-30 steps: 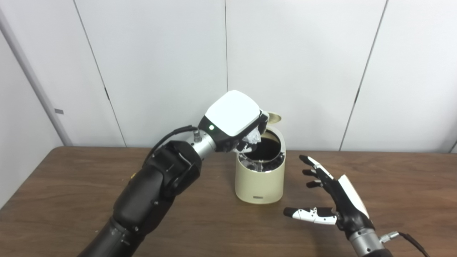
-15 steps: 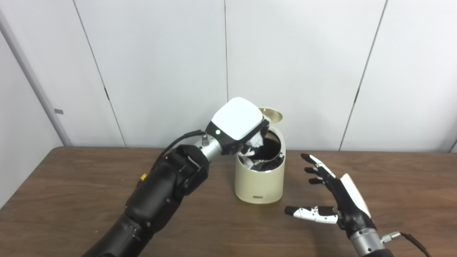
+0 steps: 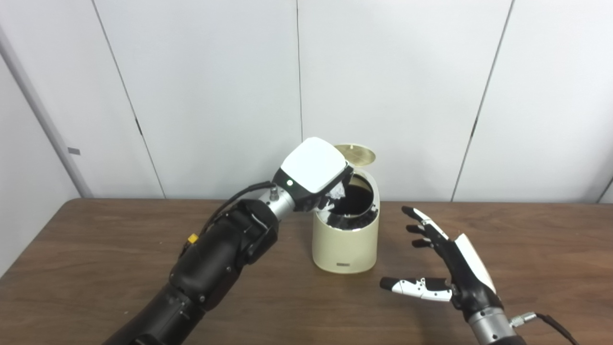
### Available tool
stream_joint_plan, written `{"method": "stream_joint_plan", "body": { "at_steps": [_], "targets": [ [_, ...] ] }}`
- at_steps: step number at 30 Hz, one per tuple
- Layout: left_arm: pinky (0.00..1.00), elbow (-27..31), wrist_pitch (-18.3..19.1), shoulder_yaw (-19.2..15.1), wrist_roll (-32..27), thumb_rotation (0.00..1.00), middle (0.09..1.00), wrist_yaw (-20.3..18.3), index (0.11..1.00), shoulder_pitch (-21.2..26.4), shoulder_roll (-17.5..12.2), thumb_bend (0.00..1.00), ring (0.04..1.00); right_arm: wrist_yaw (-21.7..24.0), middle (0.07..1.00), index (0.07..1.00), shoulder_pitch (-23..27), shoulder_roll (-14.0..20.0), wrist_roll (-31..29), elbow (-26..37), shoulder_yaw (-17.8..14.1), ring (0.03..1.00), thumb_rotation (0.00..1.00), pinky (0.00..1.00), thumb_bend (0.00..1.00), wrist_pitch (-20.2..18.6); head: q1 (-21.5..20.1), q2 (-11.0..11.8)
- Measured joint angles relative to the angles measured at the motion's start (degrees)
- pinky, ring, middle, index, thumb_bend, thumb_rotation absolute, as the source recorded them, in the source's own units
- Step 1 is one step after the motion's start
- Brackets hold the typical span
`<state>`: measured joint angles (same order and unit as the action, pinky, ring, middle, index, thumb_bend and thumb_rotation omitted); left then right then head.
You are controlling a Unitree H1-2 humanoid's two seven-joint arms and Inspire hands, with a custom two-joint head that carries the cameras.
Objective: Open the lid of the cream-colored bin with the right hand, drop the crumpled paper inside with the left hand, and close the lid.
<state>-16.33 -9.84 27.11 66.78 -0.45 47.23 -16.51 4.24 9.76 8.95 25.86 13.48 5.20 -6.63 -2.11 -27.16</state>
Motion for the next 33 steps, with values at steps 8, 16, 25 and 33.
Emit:
{"method": "stream_joint_plan", "body": {
  "at_steps": [8,16,25,33],
  "targets": [
    [0.33,-0.88,-0.12,-0.14,-3.12,0.0,0.485,1.26,0.634,-0.02,0.28,0.55,0.434,0.0,0.923,0.894,-0.41,-0.02,0.04,0.0,0.02,0.841,0.31,0.73,0.79,-0.05,0.0,0.09],
    [0.38,0.67,-0.02,-0.25,-4.28,0.22,0.555,0.28,0.685,-0.03,0.33,1.0,0.505,0.01,0.926,0.894,-0.41,-0.05,0.12,0.0,0.09,0.844,0.32,0.71,0.79,-0.16,0.0,0.0],
    [0.37,1.37,0.15,-0.35,-4.25,0.19,0.555,-0.24,0.724,-0.03,0.31,1.0,0.489,0.02,0.922,0.891,-0.4,-0.03,0.04,0.0,0.1,0.841,0.3,0.71,0.79,-0.15,0.35,-0.53],
    [0.37,1.99,0.16,-0.43,-4.26,0.18,0.564,-0.56,0.713,-0.03,0.28,1.0,0.498,0.02,0.92,0.891,-0.4,-0.03,0.13,0.0,0.11,0.839,0.3,0.7,0.79,-0.16,0.53,-0.79]
  ]
}}
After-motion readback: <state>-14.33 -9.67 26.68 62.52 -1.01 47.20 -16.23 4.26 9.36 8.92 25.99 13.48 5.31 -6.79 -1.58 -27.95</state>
